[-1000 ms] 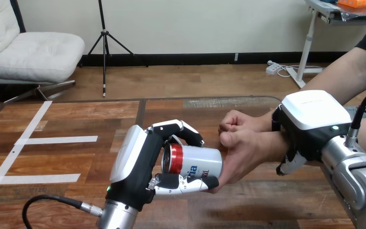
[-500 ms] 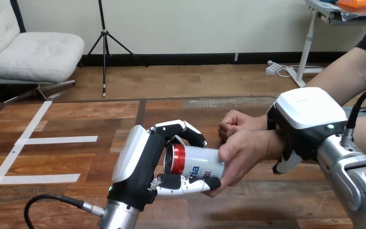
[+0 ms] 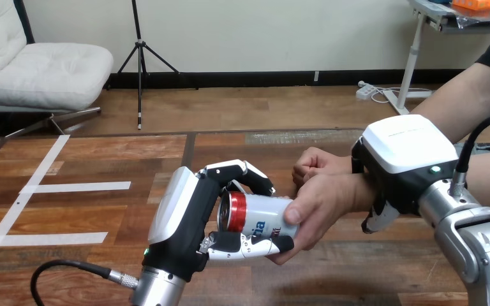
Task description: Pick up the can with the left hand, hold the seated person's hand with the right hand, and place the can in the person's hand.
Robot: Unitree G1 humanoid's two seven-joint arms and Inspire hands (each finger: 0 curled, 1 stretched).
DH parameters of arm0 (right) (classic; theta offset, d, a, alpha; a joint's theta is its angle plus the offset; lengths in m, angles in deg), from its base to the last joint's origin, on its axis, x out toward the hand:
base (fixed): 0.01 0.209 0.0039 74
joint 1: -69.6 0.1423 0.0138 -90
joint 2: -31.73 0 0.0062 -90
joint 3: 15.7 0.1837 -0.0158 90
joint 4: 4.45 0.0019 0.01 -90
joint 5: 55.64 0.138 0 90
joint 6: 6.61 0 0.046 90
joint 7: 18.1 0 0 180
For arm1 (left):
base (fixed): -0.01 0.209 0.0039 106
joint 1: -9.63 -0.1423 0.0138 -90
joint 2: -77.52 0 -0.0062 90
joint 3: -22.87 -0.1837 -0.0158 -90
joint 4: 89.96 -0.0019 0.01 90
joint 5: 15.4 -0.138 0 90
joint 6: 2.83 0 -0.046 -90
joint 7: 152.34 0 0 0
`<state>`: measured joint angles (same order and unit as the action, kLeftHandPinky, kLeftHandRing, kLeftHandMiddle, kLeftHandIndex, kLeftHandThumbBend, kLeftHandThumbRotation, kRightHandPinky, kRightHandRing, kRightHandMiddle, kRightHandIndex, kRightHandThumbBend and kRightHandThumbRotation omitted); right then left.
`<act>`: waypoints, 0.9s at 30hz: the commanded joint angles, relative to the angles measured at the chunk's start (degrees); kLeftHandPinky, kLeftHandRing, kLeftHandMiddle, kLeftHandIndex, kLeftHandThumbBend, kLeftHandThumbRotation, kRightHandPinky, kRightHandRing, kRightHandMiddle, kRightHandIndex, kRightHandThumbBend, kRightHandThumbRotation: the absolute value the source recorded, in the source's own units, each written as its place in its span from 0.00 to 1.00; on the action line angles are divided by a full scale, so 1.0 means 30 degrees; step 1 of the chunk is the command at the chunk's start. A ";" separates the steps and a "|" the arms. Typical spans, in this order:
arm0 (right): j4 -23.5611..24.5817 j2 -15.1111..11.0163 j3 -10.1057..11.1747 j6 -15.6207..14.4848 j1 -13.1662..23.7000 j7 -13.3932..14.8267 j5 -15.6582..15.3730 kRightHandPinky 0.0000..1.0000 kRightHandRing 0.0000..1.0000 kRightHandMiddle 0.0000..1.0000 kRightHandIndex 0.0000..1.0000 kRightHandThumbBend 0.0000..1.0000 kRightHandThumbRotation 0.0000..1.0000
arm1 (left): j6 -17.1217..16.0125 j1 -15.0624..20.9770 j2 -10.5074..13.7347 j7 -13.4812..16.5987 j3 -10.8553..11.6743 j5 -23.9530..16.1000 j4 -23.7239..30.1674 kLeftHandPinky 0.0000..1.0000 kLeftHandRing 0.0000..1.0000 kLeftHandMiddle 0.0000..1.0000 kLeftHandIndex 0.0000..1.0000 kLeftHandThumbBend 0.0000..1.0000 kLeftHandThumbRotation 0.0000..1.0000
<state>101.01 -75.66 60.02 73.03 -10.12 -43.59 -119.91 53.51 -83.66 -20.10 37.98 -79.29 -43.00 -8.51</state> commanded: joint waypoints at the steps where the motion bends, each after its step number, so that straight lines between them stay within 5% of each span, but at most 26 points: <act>1: 0.1206 0.0991 -0.0728 0.0521 0.1542 -0.0057 0.0044 0.20 0.28 0.38 0.49 0.91 0.00 | -0.0029 0.1093 -0.0326 0.0047 -0.0204 0.0006 0.0554 0.29 0.35 0.41 0.44 0.72 0.00; 27: 0.1418 0.1387 -0.0782 0.0775 0.1811 -0.0577 0.0174 0.26 0.33 0.40 0.50 0.91 0.00 | 0.0010 0.1062 -0.0357 0.0090 -0.0250 0.0053 0.0512 0.29 0.36 0.42 0.44 0.71 0.00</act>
<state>101.47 -73.79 59.41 73.69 -9.08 -45.11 -120.10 53.71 -83.67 -20.06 38.29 -79.16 -42.90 -8.50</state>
